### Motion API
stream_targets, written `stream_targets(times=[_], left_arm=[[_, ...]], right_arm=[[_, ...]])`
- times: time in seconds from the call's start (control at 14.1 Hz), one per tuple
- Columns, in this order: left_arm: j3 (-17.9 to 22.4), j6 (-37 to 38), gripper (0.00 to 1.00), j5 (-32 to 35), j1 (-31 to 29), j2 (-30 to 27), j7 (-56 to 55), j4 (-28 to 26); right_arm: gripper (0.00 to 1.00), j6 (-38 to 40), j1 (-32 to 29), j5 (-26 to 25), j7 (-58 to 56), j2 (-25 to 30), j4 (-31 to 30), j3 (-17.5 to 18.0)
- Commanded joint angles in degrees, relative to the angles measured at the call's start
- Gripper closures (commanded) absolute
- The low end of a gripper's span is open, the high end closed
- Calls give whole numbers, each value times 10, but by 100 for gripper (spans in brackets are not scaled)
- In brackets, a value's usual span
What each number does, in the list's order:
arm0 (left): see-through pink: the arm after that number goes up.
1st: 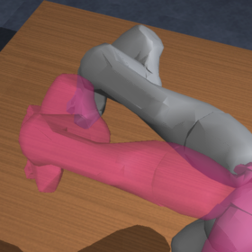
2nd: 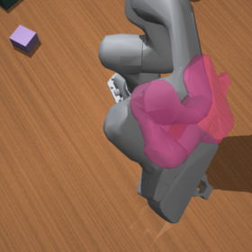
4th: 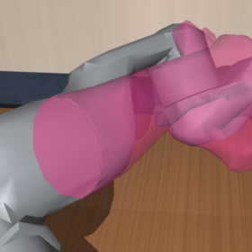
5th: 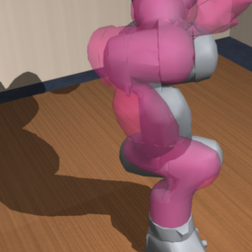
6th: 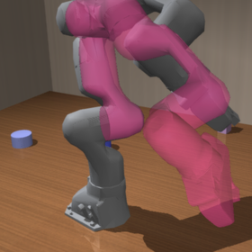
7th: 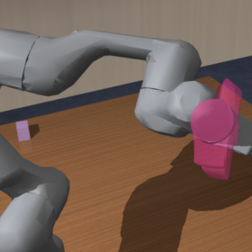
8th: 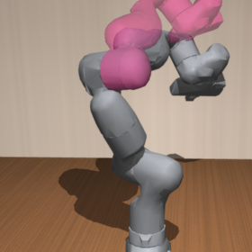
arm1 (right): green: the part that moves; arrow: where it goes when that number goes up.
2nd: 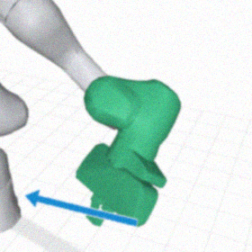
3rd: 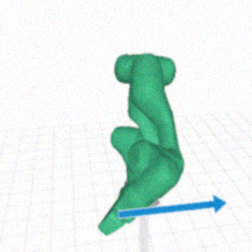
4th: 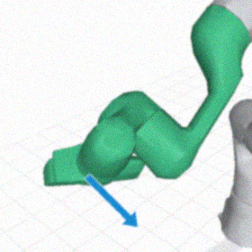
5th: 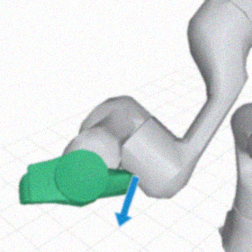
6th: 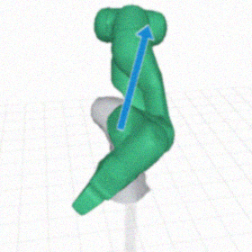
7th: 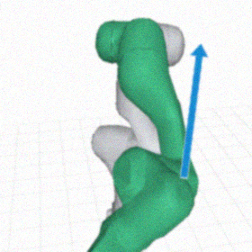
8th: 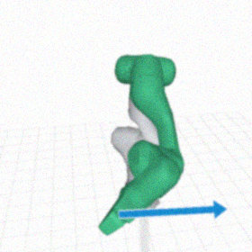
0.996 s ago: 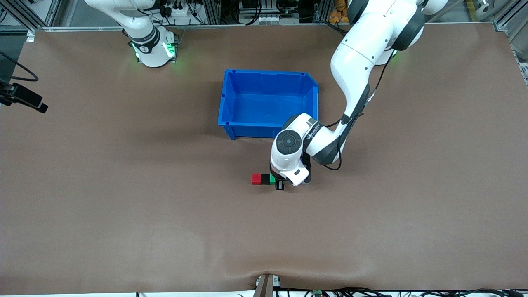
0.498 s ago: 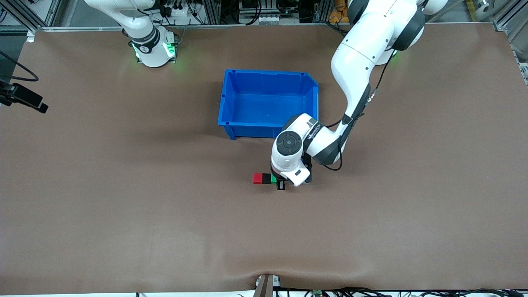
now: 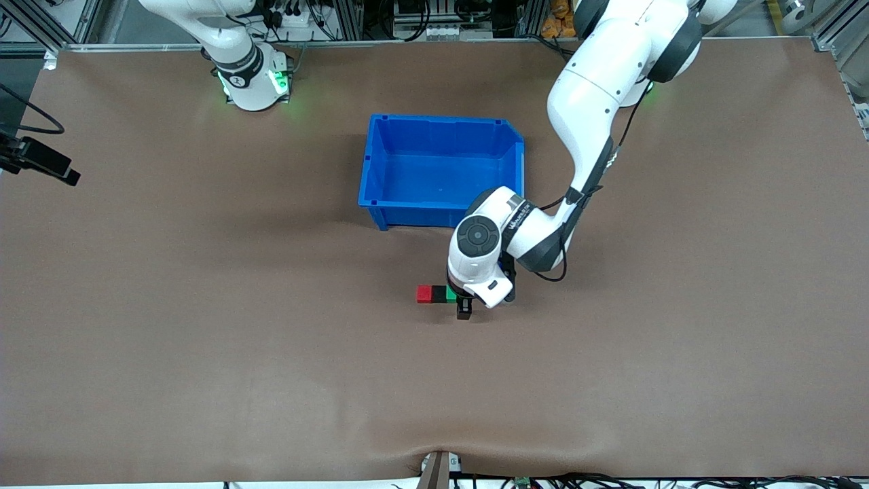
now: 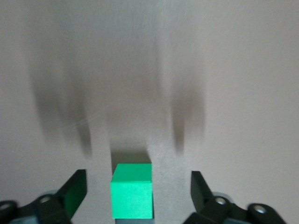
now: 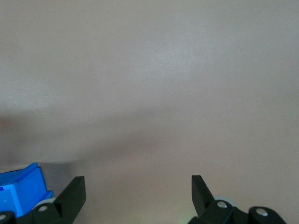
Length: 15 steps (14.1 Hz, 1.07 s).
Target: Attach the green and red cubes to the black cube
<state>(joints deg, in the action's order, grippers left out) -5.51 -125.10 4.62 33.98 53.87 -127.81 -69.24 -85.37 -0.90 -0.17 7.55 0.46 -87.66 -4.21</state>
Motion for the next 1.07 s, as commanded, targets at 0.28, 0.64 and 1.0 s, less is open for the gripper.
stream_targets(times=[0.28,0.64,1.0], left_arm=[[0,107,0,-9,-30,-91,97,-7],[3,195,0,-11,-65,-164,233,-11],[4,286,0,-9,-106,-235,393,-20]], right_arm=[[0,10,-12,1,-4,-7,12,10],[0,10,-12,1,-4,-7,9,11],[0,9,-10,1,-4,-7,10,11]])
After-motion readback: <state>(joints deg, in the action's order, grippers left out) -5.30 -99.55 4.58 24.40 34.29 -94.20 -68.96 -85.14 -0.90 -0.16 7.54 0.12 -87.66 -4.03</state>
